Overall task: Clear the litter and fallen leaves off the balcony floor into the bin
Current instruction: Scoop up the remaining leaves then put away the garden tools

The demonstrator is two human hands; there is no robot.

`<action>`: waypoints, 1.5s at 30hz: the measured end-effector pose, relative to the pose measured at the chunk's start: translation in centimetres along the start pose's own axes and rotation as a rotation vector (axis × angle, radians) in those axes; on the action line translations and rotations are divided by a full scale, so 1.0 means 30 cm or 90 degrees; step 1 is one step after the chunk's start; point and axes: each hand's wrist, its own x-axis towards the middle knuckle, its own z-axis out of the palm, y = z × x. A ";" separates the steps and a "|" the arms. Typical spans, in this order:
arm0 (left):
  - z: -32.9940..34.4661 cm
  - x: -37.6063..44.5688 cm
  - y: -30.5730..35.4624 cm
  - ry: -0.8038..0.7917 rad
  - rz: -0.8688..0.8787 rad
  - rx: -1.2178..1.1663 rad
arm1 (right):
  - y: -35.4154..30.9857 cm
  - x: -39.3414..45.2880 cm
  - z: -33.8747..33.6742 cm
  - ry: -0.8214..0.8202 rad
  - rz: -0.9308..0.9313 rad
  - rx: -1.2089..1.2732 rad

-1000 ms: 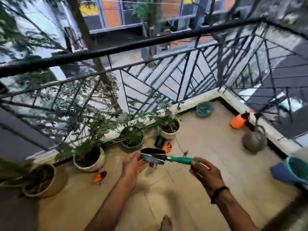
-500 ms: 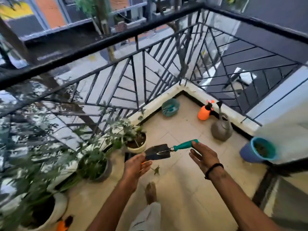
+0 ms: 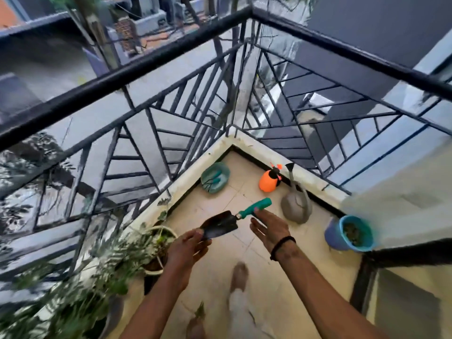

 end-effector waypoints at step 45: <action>0.397 2.683 -0.005 0.255 -0.211 0.212 | 0.313 2.457 0.726 -0.222 0.261 -0.628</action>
